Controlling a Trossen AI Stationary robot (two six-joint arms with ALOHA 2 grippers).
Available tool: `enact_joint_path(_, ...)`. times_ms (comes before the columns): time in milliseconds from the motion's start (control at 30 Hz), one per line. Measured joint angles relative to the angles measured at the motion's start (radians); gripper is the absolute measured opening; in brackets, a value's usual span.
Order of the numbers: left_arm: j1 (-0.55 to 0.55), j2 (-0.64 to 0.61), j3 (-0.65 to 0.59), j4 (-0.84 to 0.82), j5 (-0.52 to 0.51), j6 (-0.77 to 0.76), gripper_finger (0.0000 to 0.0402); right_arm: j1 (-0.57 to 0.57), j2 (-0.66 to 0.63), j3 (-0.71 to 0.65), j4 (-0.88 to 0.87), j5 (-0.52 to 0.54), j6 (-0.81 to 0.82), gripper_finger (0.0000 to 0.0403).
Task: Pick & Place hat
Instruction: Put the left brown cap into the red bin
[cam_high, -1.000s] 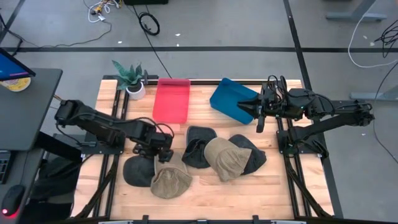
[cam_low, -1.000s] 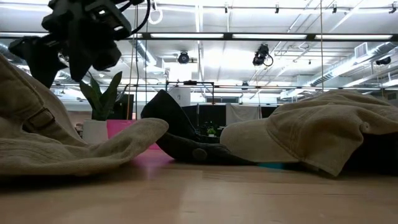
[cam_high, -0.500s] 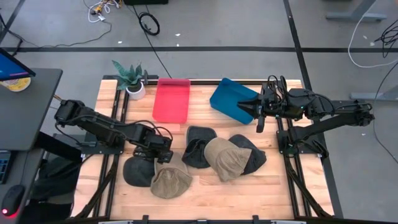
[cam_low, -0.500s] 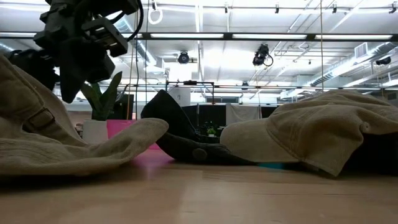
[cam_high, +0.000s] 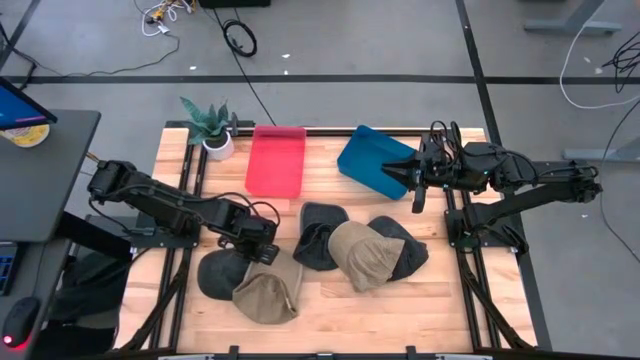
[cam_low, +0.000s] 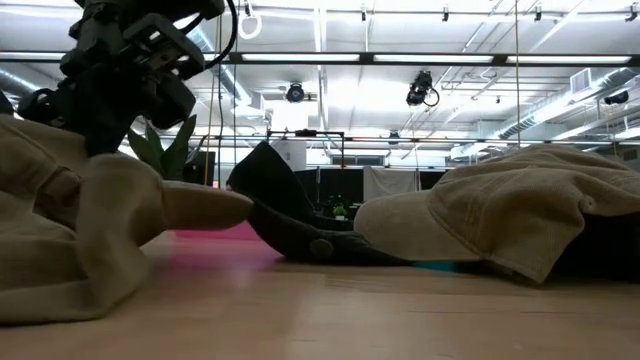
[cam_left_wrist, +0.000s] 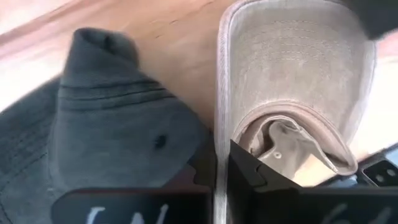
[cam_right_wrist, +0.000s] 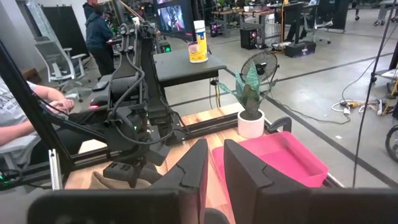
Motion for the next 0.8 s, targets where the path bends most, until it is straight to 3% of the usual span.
enact_joint_path(400,0.024,-0.014,0.294,-0.159,-0.058,0.165,0.0012,0.0,0.0,0.0,0.0,0.0,0.064,0.0057)
enact_joint_path(600,0.046,-0.014,0.469,-0.281,-0.16,0.24,0.0012,0.0,0.0,0.0,0.044,0.0,0.038,0.0057)
enact_joint_path(800,0.062,-0.014,0.605,-0.294,-0.307,0.384,0.0012,0.0,0.0,0.0,0.115,-0.016,0.087,0.0057)
